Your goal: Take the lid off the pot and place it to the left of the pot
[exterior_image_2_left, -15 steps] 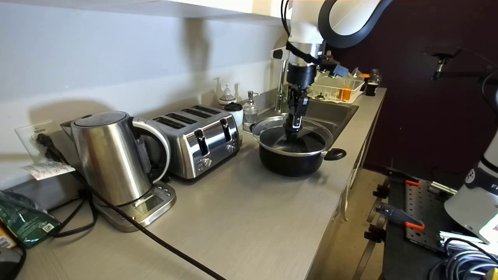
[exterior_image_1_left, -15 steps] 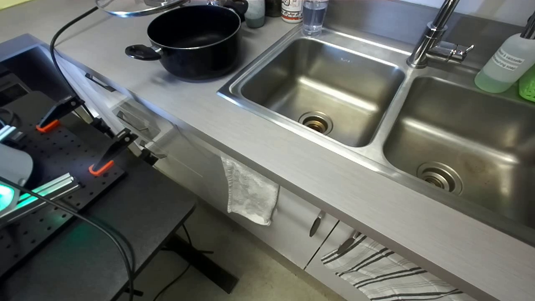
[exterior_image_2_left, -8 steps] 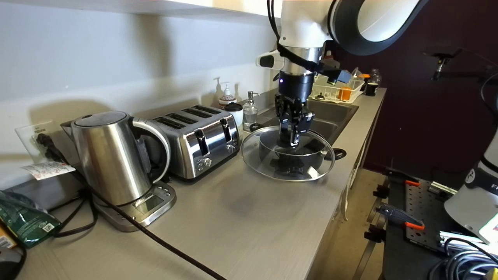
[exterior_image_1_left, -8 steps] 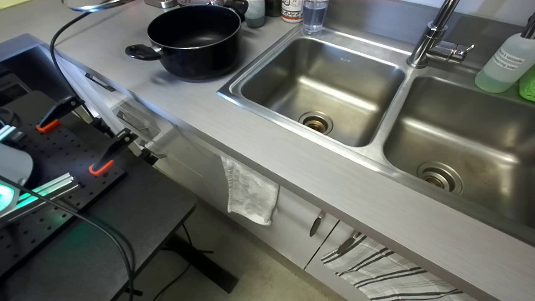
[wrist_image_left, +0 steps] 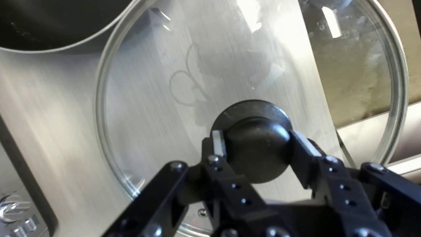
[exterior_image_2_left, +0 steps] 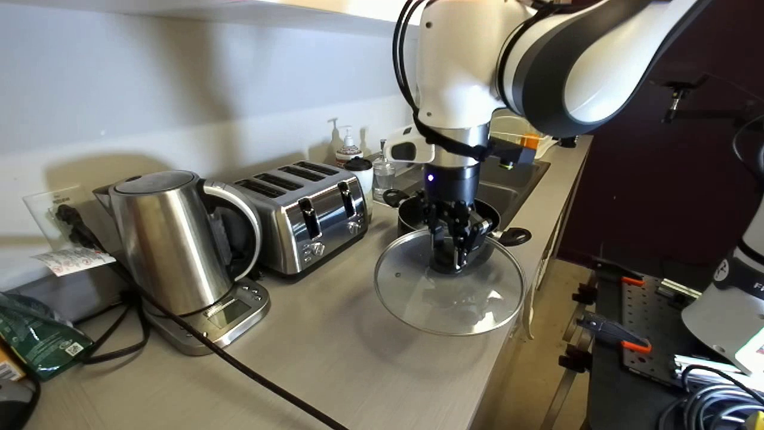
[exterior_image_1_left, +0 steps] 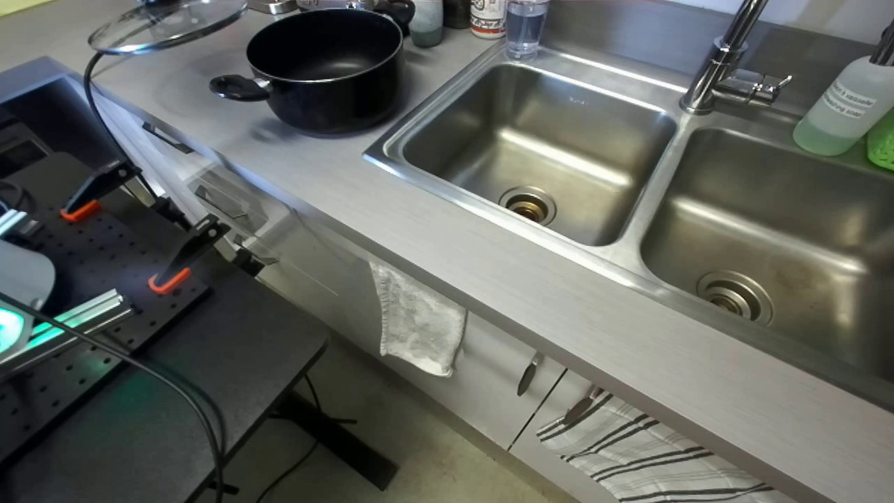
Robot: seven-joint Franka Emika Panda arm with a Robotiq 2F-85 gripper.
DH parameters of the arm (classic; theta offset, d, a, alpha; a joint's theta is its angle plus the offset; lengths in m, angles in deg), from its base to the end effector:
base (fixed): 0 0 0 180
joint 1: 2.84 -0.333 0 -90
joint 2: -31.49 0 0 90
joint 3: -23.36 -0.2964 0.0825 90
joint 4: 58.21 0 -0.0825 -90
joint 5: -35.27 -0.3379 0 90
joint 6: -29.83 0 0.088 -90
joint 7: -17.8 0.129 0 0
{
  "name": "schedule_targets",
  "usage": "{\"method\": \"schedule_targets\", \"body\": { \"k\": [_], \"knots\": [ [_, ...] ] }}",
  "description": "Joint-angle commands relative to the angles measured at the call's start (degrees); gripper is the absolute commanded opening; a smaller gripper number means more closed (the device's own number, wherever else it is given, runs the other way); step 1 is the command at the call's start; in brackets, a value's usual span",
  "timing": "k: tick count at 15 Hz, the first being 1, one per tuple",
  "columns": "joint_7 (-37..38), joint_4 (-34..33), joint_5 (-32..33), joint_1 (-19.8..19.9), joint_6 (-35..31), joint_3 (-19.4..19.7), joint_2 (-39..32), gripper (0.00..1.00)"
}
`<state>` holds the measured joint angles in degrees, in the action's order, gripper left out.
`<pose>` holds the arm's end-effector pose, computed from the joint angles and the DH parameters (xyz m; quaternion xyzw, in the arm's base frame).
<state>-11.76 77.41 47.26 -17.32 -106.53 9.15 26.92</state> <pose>0.4104 0.2193 0.2819 0.8310 0.5521 -0.0317 0.0596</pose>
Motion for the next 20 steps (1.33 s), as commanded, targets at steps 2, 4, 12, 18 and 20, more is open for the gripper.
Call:
{"method": "schedule_targets", "body": {
  "k": [2, 4, 12, 18, 20],
  "knots": [
    [-2.08, -2.51, 2.85, 0.48, -0.12, -0.27, -6.85, 0.25],
    [-2.20, -3.17, 4.08, 0.59, 0.19, -0.24, -9.26, 0.25],
    [-1.67, -6.51, 7.42, 1.02, 0.81, 0.34, -15.98, 0.25],
    [0.14, -8.55, 13.45, 0.40, 0.58, 2.16, -19.48, 0.25],
    [0.12, -8.75, 14.24, 0.42, 0.48, 2.11, -19.40, 0.25]
  ]
}}
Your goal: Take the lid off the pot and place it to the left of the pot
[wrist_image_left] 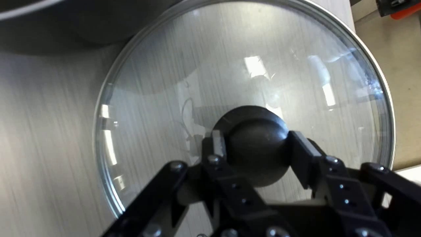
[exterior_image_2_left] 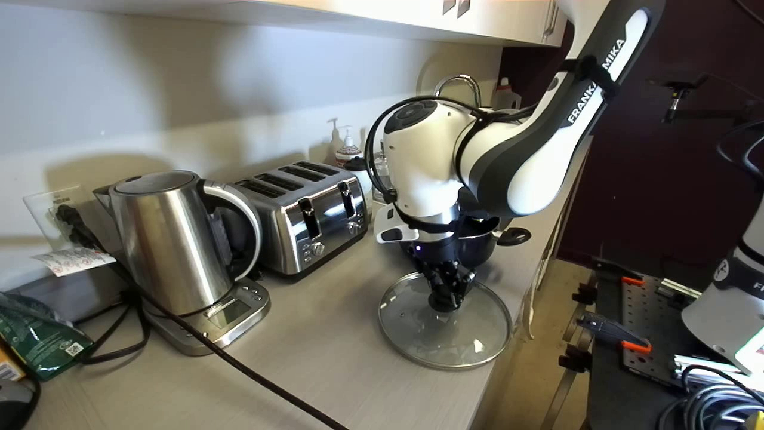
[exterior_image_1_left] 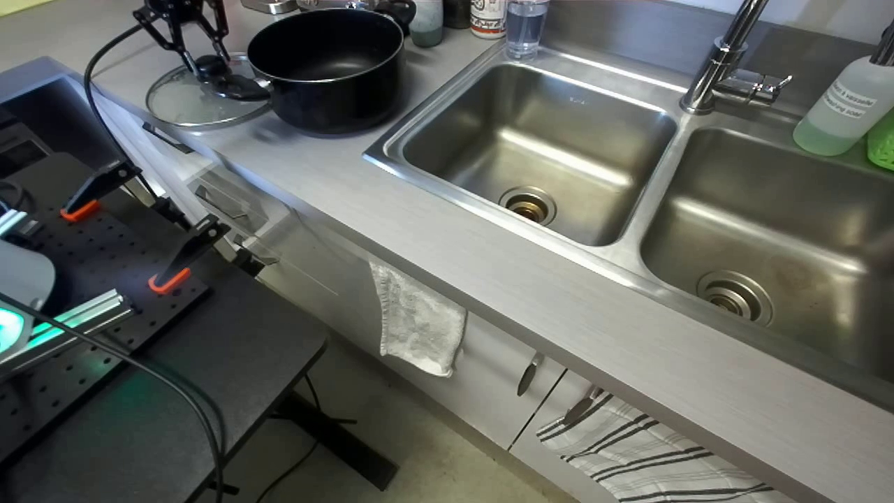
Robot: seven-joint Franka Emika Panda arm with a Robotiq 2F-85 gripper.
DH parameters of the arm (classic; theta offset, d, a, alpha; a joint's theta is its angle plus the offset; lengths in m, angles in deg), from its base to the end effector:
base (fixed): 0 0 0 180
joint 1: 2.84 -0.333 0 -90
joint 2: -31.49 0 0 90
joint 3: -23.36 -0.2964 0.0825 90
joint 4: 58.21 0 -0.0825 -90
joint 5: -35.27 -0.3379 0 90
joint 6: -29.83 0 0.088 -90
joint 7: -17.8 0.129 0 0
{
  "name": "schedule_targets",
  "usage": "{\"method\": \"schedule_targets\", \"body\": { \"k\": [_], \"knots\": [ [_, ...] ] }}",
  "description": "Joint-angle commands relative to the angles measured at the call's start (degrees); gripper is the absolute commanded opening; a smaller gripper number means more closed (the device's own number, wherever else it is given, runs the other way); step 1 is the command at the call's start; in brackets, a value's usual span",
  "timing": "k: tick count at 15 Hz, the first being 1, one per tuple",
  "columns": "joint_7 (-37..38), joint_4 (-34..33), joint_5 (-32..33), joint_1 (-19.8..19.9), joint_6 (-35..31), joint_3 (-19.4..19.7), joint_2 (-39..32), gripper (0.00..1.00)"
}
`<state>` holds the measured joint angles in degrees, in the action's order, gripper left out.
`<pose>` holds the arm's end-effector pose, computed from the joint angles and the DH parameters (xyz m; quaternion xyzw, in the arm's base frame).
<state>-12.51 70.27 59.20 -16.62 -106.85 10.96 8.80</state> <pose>0.4344 0.2082 0.1762 0.7827 0.6066 -0.1158 0.0774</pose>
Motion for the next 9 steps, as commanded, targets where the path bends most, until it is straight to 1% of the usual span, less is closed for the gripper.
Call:
{"method": "schedule_targets", "body": {
  "k": [1, 2, 3, 4, 6, 7, 9],
  "knots": [
    [0.78, -1.67, 2.42, -0.23, 0.78, 0.20, -1.25, 0.25],
    [0.59, -1.60, 2.22, -0.10, 0.82, 0.03, -1.01, 0.42],
    [0.45, -1.31, 2.08, -0.01, 0.63, -0.11, -0.60, 0.75],
    [0.17, -0.88, 1.78, 0.12, 0.46, -0.36, 0.03, 0.77],
    [-0.63, 0.36, 1.05, 0.38, -0.08, -1.17, 1.95, 0.88],
    [-0.99, 0.84, 0.63, 0.52, -0.43, -1.62, 2.80, 0.96],
    [-2.04, 1.94, -0.28, 0.81, -0.97, -2.77, 4.98, 1.00]
  ]
}}
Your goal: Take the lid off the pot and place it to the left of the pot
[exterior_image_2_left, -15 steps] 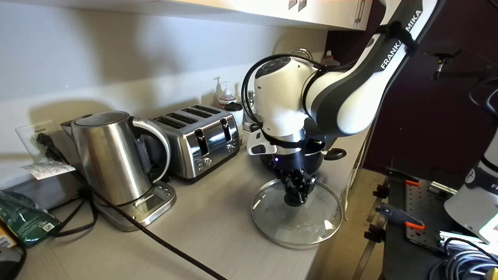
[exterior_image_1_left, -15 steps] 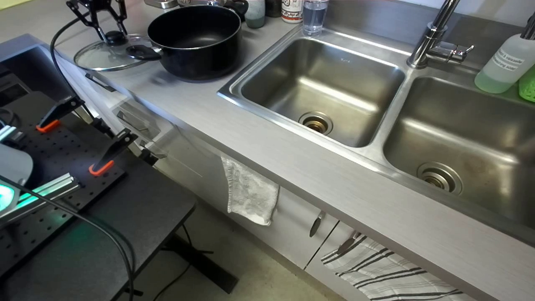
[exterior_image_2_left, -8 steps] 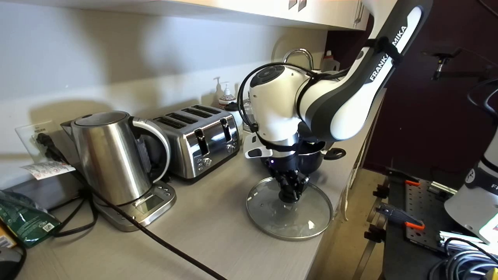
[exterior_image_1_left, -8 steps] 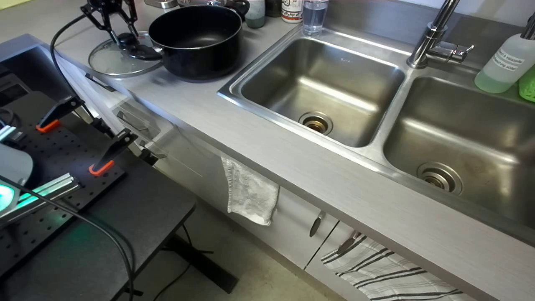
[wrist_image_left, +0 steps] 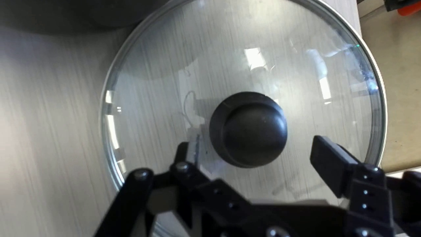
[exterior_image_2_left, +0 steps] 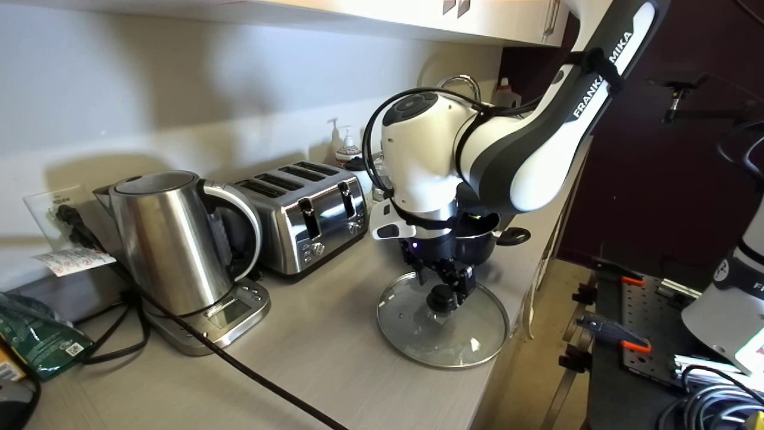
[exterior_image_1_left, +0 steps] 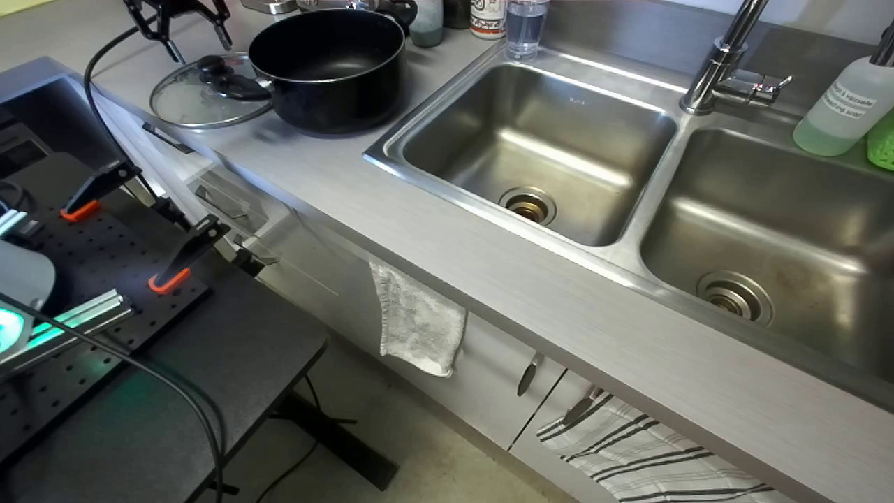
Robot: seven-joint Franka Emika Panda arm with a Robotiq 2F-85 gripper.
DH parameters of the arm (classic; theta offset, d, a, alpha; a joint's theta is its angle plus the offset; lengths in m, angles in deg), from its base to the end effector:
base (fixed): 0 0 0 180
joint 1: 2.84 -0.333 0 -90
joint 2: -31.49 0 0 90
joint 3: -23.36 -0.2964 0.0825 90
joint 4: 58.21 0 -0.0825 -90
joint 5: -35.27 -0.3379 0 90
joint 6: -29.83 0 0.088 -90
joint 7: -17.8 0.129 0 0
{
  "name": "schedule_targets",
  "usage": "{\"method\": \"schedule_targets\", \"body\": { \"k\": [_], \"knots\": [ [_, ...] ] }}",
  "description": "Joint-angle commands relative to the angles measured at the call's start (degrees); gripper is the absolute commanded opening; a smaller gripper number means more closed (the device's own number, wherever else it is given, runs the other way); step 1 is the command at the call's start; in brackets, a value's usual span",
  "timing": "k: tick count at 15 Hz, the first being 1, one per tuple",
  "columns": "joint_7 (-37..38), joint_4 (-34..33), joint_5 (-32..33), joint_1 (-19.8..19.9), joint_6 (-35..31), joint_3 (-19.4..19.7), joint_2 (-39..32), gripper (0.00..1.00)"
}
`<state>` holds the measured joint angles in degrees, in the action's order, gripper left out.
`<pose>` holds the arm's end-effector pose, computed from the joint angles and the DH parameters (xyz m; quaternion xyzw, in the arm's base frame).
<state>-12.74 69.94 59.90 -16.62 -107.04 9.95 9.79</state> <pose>0.4359 0.2180 0.1870 0.7751 0.6181 -0.1016 0.0826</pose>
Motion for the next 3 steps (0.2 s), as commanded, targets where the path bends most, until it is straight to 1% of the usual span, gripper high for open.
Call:
{"method": "schedule_targets", "body": {
  "k": [1, 3],
  "knots": [
    [-2.56, 2.93, -1.56, 0.99, -1.08, -2.37, 5.23, 1.00],
    [-3.88, 4.21, -2.56, 1.16, -1.70, -3.31, 7.51, 1.00]
  ]
}}
